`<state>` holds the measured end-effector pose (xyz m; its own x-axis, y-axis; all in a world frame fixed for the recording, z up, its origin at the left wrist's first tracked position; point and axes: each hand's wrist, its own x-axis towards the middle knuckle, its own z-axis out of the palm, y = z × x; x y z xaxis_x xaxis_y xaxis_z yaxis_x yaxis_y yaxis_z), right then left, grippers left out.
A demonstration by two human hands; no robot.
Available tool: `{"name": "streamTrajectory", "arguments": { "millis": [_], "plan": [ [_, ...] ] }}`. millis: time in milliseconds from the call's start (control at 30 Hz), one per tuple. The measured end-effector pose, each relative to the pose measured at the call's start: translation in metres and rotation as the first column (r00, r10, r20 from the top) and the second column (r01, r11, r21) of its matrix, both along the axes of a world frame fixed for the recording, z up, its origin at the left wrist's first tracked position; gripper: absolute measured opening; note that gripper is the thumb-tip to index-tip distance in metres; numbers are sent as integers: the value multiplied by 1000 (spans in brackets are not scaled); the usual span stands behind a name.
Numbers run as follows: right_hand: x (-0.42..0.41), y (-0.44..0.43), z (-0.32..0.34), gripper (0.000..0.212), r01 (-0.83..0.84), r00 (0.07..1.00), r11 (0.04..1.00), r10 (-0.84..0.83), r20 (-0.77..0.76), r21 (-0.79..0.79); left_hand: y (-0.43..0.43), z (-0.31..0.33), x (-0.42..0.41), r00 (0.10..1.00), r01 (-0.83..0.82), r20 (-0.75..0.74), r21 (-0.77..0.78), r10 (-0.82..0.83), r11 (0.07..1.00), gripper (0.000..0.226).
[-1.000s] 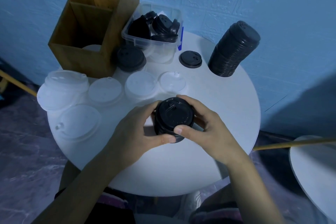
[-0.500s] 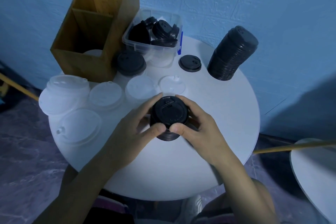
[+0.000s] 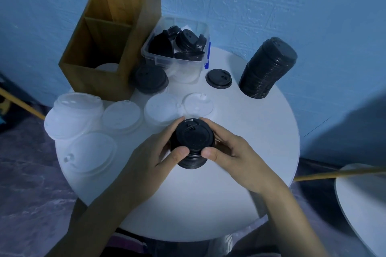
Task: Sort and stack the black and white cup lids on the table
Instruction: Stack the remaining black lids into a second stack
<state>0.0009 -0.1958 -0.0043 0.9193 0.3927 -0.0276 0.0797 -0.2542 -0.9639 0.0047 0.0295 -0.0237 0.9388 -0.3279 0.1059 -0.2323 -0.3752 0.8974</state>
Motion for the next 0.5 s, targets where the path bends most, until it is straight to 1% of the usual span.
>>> {"name": "streamTrajectory", "arguments": {
  "millis": [67, 133, 167, 200, 233, 267, 300, 333, 367, 400, 467, 500],
  "plan": [
    [3, -2, 8, 55, -42, 999, 999, 42, -15, -6, -3, 3, -1, 999, -25, 28, 24, 24, 999, 55],
    [15, -10, 12, 50, -70, 997, 997, 69, -41, -16, -5, 4, -2, 997, -40, 63, 48, 37, 998, 65],
    [25, -14, 13, 44, -41, 999, 999, 40, -34, -28, -6, 5, -2, 997, -52, 62, 58, 49, 997, 67],
    [38, -18, 11, 39, 39, 999, 998, -38, 4, -55, -6, 4, -2, 996, -64, 61, 63, 60, 996, 65],
    [53, -21, 9, 34, 168, 984, 978, -159, 82, -120, -6, 3, -3, 996, -73, 58, 61, 69, 996, 62],
    [70, -23, 7, 31, 307, 943, 928, -266, 200, -210, -5, 2, -3, 996, -77, 47, 68, 74, 995, 61],
    [86, -25, 4, 29, 406, 895, 861, -308, 321, -306, -5, 1, -3, 996, -79, 35, 74, 77, 994, 62],
    [103, -24, 3, 35, 454, 867, 789, -282, 411, -415, -5, 0, -3, 996, -80, 31, 76, 78, 994, 63],
    [117, -23, 2, 41, 462, 863, 718, -229, 451, -520, -5, 0, -3, 996, -83, 28, 73, 81, 994, 64],
    [129, -21, 2, 48, 454, 872, 656, -185, 454, -603, -5, 1, -4, 996, -87, 27, 71, 85, 994, 63],
    [145, -17, 2, 57, 429, 893, 569, -149, 425, -702, -5, 2, -4, 995, -96, 28, 64, 95, 993, 63],
    [148, -16, 2, 57, 416, 901, 542, -140, 410, -730, -4, 2, -4, 995, -96, 25, 59, 95, 994, 63]
  ]
}}
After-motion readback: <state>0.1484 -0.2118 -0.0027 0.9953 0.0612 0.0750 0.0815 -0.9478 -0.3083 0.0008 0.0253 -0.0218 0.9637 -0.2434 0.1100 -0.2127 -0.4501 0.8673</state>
